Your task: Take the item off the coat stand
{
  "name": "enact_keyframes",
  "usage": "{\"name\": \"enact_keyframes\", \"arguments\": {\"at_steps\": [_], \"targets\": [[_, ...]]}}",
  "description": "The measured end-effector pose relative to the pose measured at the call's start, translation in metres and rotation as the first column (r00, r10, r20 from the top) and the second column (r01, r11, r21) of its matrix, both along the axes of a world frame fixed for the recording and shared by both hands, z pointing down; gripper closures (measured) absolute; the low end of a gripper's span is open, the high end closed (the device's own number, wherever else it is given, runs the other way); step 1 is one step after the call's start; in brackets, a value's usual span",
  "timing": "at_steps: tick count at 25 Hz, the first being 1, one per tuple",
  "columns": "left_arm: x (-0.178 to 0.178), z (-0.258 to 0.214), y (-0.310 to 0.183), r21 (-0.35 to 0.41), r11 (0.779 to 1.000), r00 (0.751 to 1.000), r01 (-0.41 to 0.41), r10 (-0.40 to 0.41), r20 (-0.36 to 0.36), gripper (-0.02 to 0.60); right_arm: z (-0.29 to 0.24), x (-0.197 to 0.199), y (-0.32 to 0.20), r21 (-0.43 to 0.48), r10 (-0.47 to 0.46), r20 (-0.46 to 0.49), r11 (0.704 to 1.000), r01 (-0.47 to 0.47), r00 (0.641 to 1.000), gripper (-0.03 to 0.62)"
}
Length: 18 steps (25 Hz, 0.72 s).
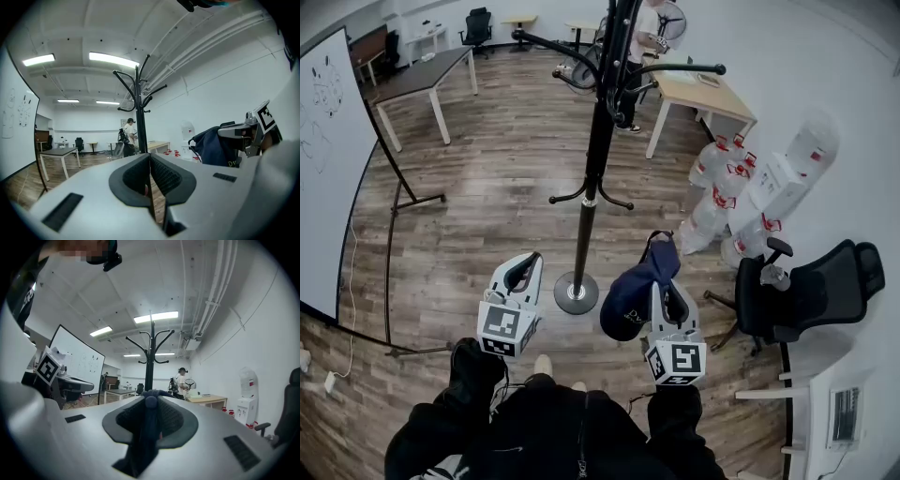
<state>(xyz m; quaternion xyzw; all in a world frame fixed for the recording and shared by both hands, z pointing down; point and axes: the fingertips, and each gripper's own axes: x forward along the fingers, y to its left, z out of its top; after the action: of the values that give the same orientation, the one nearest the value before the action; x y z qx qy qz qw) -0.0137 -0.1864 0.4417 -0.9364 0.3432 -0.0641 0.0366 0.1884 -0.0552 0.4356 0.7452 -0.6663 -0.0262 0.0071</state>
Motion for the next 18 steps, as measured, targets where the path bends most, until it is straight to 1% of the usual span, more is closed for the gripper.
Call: {"name": "enact_keyframes", "arguments": {"at_steps": [4, 8, 18], "targets": [[0.000, 0.013, 0.022, -0.013, 1.000, 1.000, 0.020, -0.020, 0.009, 0.558, 0.013, 0.009, 0.024, -0.011, 0.004, -0.003, 1.000, -0.004, 1.000, 0.502], [0.000, 0.018, 0.038, -0.017, 0.999, 0.999, 0.033, -0.033, 0.016, 0.558, 0.024, 0.011, 0.040, -0.019, -0.001, 0.006, 1.000, 0.001, 1.000, 0.502], [0.004, 0.015, 0.052, -0.007, 0.998, 0.998, 0.056, -0.056, 0.011, 0.558, 0.022, 0.013, 0.055, -0.002, -0.017, 0.000, 1.000, 0.017, 1.000, 0.503]]}}
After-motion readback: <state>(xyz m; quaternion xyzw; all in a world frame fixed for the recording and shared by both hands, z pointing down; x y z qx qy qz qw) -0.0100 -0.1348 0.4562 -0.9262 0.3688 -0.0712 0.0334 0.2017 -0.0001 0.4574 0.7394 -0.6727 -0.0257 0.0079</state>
